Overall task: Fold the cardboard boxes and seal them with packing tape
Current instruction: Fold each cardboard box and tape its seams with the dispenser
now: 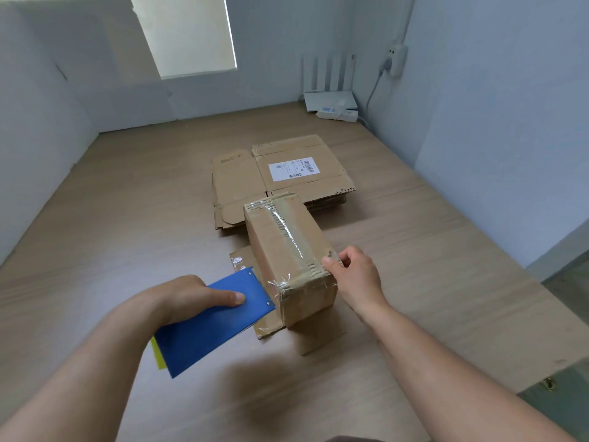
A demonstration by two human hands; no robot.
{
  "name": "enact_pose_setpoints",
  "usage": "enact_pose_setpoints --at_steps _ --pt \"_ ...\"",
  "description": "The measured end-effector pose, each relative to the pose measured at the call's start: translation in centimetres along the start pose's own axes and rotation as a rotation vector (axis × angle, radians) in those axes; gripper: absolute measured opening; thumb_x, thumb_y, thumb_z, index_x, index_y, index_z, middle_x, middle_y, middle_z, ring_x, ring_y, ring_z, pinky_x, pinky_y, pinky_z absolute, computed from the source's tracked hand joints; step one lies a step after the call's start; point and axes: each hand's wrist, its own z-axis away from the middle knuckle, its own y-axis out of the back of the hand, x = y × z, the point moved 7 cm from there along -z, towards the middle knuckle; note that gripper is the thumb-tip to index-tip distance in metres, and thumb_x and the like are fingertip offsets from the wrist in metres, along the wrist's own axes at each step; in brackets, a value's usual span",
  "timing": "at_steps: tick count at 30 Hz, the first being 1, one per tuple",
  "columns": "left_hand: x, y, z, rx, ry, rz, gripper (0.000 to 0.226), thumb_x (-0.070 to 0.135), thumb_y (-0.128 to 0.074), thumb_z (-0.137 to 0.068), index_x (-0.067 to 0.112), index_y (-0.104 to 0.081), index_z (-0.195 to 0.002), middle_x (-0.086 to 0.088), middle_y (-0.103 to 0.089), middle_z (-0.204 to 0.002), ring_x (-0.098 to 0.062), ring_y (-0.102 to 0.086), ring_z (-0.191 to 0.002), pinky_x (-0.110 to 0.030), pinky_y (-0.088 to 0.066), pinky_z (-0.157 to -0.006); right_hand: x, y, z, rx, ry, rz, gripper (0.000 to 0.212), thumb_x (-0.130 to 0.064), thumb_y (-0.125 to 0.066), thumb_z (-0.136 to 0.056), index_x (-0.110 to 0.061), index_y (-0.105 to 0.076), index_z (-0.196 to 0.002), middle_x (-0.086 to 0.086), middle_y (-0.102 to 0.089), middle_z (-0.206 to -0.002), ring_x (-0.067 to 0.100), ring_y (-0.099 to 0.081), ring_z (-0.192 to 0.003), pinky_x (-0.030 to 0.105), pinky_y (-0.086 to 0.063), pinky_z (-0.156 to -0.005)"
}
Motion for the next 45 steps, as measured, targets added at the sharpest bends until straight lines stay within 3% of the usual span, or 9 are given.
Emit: enact_pose_setpoints --at_steps 4,9,14,24,28,30,36,41,45 --pt "1.5 -0.7 -0.8 0.115 0.066 -0.044 0.056 0.071 -0.065 -0.070 0.017 -0.063 -0.084 0.001 -0.063 -0.083 -0.015 -0.062 -0.075 -0.027 -0.039 -0.059 -0.4 0.0 0.1 0.012 0.017 0.035 0.027 -0.034 -0.064 -0.086 -0.011 -0.052 -0.079 0.013 -0.061 -0.092 0.027 -0.054 -0.084 0.029 -0.033 -0.065" --pt "0.4 -1.5 -0.5 0.411 0.067 -0.686 0.034 0.051 -0.044 -0.089 0.024 -0.060 -0.102 0.007 -0.058 -0.085 -0.016 -0.057 -0.083 -0.025 -0.038 -0.066 -0.4 0.3 0.3 0.007 0.033 0.101 0.028 -0.038 -0.061 -0.087 -0.015 -0.050 -0.076 0.009 -0.060 -0.091 0.026 -0.053 -0.084 0.031 -0.034 -0.065" --pt "-1.9 -1.9 -0.6 0.501 0.069 -0.491 0.029 0.046 -0.043 -0.088 0.019 -0.052 -0.094 0.004 -0.052 -0.070 -0.013 -0.051 -0.062 -0.024 -0.033 -0.051 -1.9 -0.4 0.8 -0.009 0.078 0.160 0.031 -0.038 -0.060 -0.088 -0.014 -0.044 -0.076 0.008 -0.056 -0.086 0.027 -0.050 -0.083 0.032 -0.032 -0.065" --pt "-6.2 -7.6 -0.9 0.500 0.206 -0.261 0.056 0.052 -0.038 -0.095 0.007 -0.042 -0.128 -0.008 -0.060 -0.122 -0.025 -0.060 -0.108 -0.033 -0.046 -0.085 -2.4 -4.4 1.3 -0.225 0.188 0.230 0.053 -0.037 -0.038 -0.101 -0.009 -0.029 -0.144 0.012 -0.056 -0.131 0.034 -0.052 -0.115 0.034 -0.039 -0.086" --pt "0.7 -6.1 1.1 0.677 -0.233 0.292 0.068 0.049 -0.035 -0.098 0.010 -0.018 -0.151 -0.003 -0.028 -0.155 -0.021 -0.028 -0.141 -0.032 -0.025 -0.113 -2.5 -4.3 1.4 -0.235 0.208 0.242 0.055 -0.036 -0.037 -0.101 -0.010 -0.024 -0.147 0.009 -0.054 -0.134 0.033 -0.050 -0.119 0.034 -0.039 -0.088" --pt "5.0 -6.3 0.7 0.579 -0.395 0.419 0.067 0.049 -0.032 -0.099 0.016 -0.011 -0.154 0.001 -0.017 -0.160 -0.015 -0.017 -0.146 -0.029 -0.011 -0.119 -2.5 -4.2 1.4 -0.230 0.200 0.240 0.053 -0.037 -0.037 -0.101 -0.010 -0.027 -0.145 0.010 -0.054 -0.134 0.032 -0.051 -0.119 0.035 -0.039 -0.089" --pt "6.3 -8.1 -1.6 0.479 -0.190 0.597 0.061 0.049 -0.028 -0.100 0.007 -0.023 -0.143 -0.016 -0.052 -0.136 -0.034 -0.051 -0.121 -0.049 -0.041 -0.100 -3.4 -5.4 1.7 -0.165 0.157 0.399 0.058 -0.073 -0.037 -0.084 -0.017 -0.031 -0.096 0.009 -0.062 -0.113 0.031 -0.058 -0.106 0.036 -0.034 -0.070" --pt "5.3 -7.6 -2.3 0.498 -0.123 0.672 0.053 0.041 -0.022 -0.103 0.007 -0.054 -0.128 -0.017 -0.057 -0.128 -0.030 -0.050 -0.120 -0.040 -0.038 -0.103 -2.7 -4.2 -0.1 -0.207 0.201 0.211 0.031 -0.047 -0.047 -0.095 -0.016 -0.040 -0.092 0.005 -0.062 -0.091 0.031 -0.057 -0.090 0.032 -0.031 -0.064" --pt "5.3 -8.0 -2.1 0.350 -0.248 0.659 0.076 0.065 -0.023 -0.092 0.026 -0.001 -0.154 -0.004 -0.031 -0.155 -0.024 -0.035 -0.139 -0.032 -0.028 -0.108 -2.3 -2.5 -1.8 -0.427 0.261 0.085 0.033 -0.042 -0.047 -0.096 -0.019 -0.043 -0.072 -0.003 -0.051 -0.069 0.022 -0.049 -0.074 0.039 -0.044 -0.070"
